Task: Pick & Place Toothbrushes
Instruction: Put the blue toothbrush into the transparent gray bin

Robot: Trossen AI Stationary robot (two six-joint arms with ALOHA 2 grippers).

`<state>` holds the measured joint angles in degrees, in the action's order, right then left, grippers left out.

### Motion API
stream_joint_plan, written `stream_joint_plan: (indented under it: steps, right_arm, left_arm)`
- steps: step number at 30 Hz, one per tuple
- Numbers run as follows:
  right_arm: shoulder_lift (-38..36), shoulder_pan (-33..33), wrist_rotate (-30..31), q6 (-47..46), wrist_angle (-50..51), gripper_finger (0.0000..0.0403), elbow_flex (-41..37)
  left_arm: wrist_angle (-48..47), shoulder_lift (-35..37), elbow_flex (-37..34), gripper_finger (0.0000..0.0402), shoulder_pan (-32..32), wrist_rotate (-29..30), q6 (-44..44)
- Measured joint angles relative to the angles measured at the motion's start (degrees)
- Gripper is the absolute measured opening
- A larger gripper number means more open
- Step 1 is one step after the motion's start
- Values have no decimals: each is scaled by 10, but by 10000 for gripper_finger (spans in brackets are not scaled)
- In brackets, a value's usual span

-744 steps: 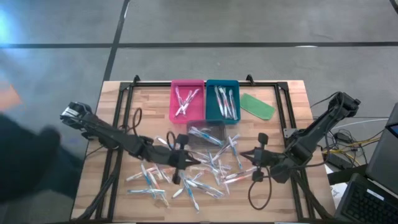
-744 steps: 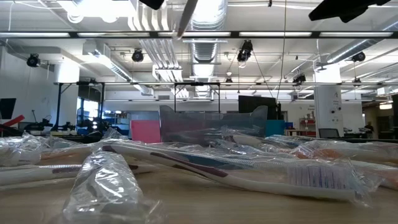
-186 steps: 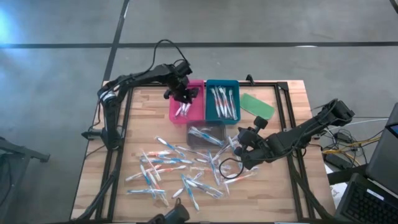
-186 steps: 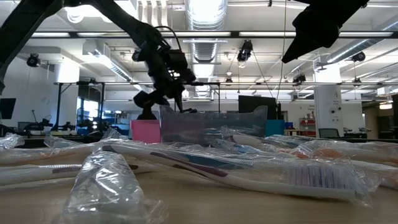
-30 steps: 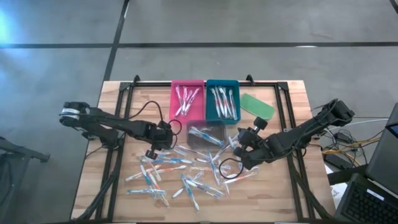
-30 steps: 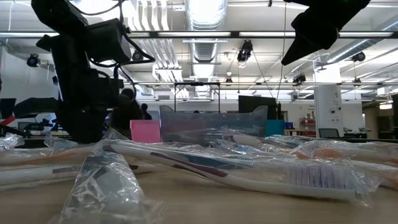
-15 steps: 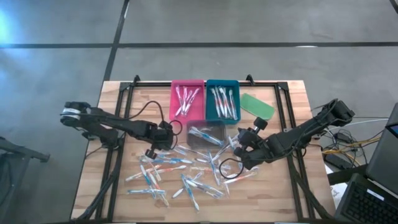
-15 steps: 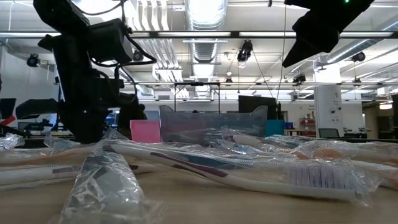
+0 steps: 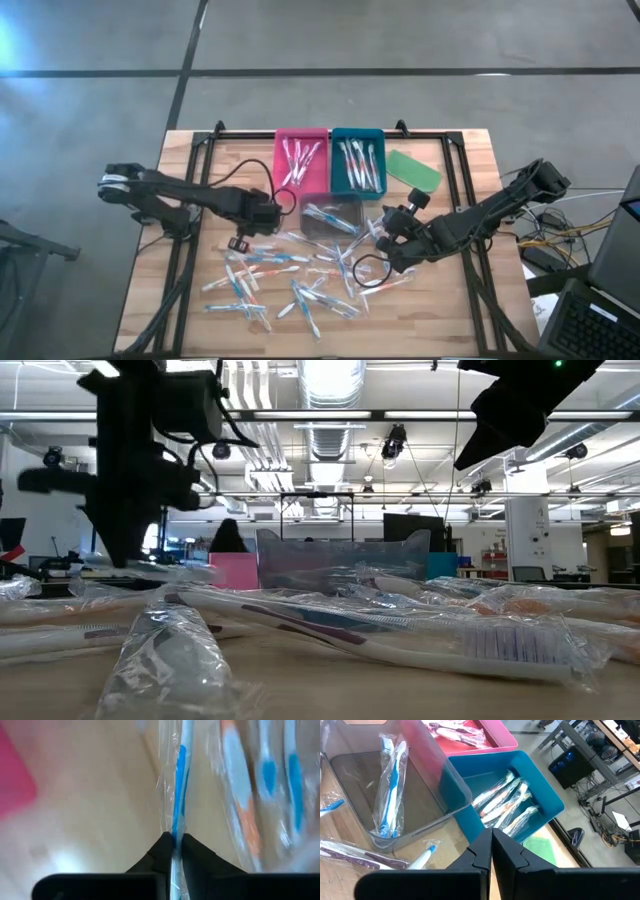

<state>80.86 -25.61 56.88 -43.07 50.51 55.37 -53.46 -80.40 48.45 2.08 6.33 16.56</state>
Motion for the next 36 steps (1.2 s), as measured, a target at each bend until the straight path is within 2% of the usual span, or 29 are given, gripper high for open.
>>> stream_joint_plan:
  steps: [6,12,16,23,32,36]
  right_arm:
    - [0,0,0,0,-1,8,-2]
    - [0,0,0,0,-3,8,-3]
    - [0,0,0,0,-4,8,-3]
    - [0,0,0,0,-13,8,-4]
    - [0,0,1,10,-38,8,-4]
    - [0,0,1,33,-59,8,-4]
  left_arm:
    - [-62,31,66,28,9,37,-56]
    - [10,82,80,28,27,37,-61]
    - [134,123,47,29,33,37,-49]
    - [435,165,-62,30,34,32,0]
    - [816,165,-173,30,34,1,26]
    - [944,163,-204,30,34,-16,34]
